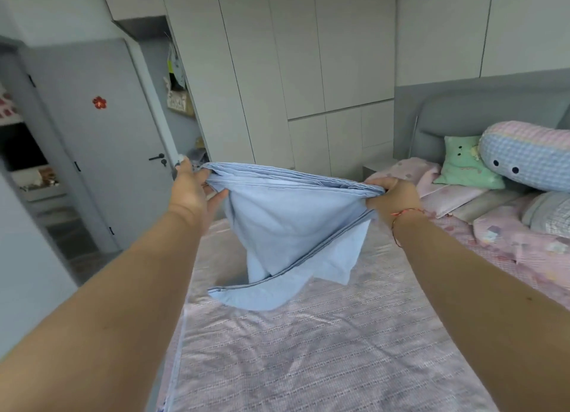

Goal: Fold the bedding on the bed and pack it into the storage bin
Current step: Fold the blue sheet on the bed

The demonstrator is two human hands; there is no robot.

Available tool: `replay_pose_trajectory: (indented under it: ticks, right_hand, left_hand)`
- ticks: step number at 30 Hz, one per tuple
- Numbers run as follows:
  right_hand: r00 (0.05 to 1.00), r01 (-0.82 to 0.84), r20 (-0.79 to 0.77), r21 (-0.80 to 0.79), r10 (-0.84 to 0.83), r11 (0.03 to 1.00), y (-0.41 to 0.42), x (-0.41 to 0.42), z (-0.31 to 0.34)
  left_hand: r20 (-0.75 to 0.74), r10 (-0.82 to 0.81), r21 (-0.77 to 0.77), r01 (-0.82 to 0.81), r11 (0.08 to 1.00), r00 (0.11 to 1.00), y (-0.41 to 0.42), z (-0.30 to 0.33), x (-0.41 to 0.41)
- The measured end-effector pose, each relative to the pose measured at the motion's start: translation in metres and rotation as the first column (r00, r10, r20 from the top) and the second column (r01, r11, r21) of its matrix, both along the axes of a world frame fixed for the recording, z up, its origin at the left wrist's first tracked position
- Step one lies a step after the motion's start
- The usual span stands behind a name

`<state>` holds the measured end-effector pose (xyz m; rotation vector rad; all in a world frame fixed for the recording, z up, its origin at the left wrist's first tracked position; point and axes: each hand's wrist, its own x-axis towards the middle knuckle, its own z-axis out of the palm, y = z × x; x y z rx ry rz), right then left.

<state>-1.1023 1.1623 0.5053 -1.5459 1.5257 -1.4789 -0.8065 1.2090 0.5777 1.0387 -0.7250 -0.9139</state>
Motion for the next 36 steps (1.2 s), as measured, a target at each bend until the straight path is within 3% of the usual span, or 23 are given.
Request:
replay_pose_trajectory:
  ticks: [10, 15, 19, 23, 25, 27, 29, 31, 32, 33, 36]
  right_hand:
    - [0.996, -0.023, 0.075, -0.328, 0.051, 0.944, -0.004, 0.022, 0.152]
    - [0.999, -0.026, 0.016, -0.440, 0.037, 0.898, -0.001, 0.028, 0.227]
    - [0.991, -0.098, -0.126, -0.386, 0.052, 0.917, 0.001, 0.034, 0.240]
    - [0.984, -0.124, -0.164, -0.309, 0.076, 0.943, 0.002, 0.042, 0.224]
    - [0.979, -0.131, -0.188, -0.290, 0.077, 0.948, 0.000, 0.043, 0.217]
    - [0.976, -0.131, -0.203, -0.272, 0.077, 0.953, -0.001, 0.043, 0.212]
    - [0.973, -0.131, -0.217, -0.266, 0.073, 0.955, 0.000, 0.043, 0.209]
    - [0.968, -0.138, -0.241, -0.263, 0.073, 0.955, 0.000, 0.043, 0.207]
    - [0.967, -0.138, -0.246, -0.256, 0.074, 0.957, 0.000, 0.043, 0.205]
    - [0.967, -0.136, -0.244, -0.249, 0.074, 0.959, 0.000, 0.042, 0.204]
    - [0.968, -0.136, -0.240, -0.240, 0.077, 0.961, 0.000, 0.039, 0.197]
  left_hand:
    - [0.119, 0.120, -0.184, -0.097, 0.978, 0.986, 0.049, 0.132, 0.007]
    - [0.335, 0.300, -0.275, -0.211, 0.938, 0.893, 0.072, 0.203, 0.014]
    - [0.542, 0.325, -0.214, -0.246, 0.945, 0.775, 0.082, 0.220, 0.036]
    - [0.633, 0.121, -0.050, -0.116, 0.992, 0.765, 0.096, 0.210, 0.049]
    - [0.780, 0.044, 0.037, -0.117, 0.992, 0.624, 0.104, 0.203, 0.060]
    - [0.951, -0.087, 0.136, -0.150, 0.979, 0.296, 0.111, 0.202, 0.078]
    - [0.981, -0.194, 0.192, -0.192, 0.962, 0.007, 0.121, 0.202, 0.082]
    - [0.972, -0.204, 0.179, -0.200, 0.963, -0.116, 0.123, 0.202, 0.080]
    - [0.970, -0.223, 0.203, -0.174, 0.964, -0.100, 0.125, 0.202, 0.079]
    - [0.965, -0.262, 0.259, -0.101, 0.961, -0.022, 0.126, 0.201, 0.079]
    - [0.842, -0.456, 0.442, 0.115, 0.890, 0.289, 0.130, 0.196, 0.085]
